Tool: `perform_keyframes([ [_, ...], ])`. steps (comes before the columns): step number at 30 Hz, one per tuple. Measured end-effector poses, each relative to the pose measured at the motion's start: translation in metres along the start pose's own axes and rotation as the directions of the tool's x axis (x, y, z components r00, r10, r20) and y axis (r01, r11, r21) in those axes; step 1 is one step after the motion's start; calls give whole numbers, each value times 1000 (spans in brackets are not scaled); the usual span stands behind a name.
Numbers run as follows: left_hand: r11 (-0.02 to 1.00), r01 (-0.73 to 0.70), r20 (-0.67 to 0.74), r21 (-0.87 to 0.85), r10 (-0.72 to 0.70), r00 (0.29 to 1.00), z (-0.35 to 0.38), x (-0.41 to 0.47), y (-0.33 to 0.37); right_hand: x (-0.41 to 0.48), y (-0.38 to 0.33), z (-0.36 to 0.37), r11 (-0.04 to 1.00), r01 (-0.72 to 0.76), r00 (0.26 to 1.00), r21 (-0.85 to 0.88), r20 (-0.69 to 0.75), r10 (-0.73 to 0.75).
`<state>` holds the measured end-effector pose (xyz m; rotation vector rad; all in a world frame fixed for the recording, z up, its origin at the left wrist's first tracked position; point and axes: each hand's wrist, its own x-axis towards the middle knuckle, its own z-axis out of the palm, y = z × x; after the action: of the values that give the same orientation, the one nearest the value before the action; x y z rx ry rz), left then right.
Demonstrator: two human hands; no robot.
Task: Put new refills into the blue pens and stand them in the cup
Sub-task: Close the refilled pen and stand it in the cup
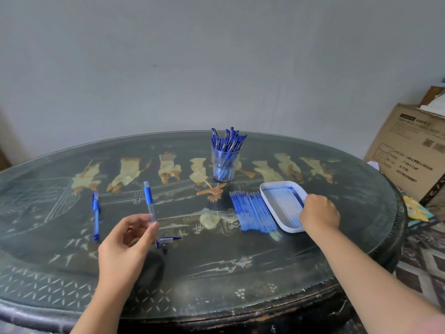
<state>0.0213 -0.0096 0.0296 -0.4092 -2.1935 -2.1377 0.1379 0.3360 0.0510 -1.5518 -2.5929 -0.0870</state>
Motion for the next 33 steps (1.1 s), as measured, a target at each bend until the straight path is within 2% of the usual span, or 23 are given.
perform_keyframes([
  [6,1000,3,8,29,-3,1000,1,1,0,1,-3,-2,999,-41,999,19,10,41],
  [12,999,8,20,40,-9,1000,1,0,1,2,-8,-3,998,1,999,-58,43,2],
  [18,999,9,26,40,-10,1000,1,0,1,3,-12,-6,999,12,998,-45,62,-9],
  [22,999,7,28,38,-8,1000,0,1,-1,3,-12,-6,1000,16,999,26,46,-17],
  [24,999,2,24,32,-3,1000,0,2,-2,2,-12,-10,986,24,999,167,27,-29],
  [26,1000,-2,14,11,2,1000,0,2,-3,-1,-17,-20,923,54,997,381,28,-70],
  [27,1000,-4,7,-2,4,1000,0,1,-2,-6,-22,-26,859,75,994,506,32,-106],
  [30,1000,-9,-13,-27,9,1000,0,-1,-1,-31,-46,-52,508,7,964,861,130,-233],
  [33,999,-17,-3,-38,17,1000,-1,-2,2,-61,-78,-72,246,-56,899,968,156,-409],
])
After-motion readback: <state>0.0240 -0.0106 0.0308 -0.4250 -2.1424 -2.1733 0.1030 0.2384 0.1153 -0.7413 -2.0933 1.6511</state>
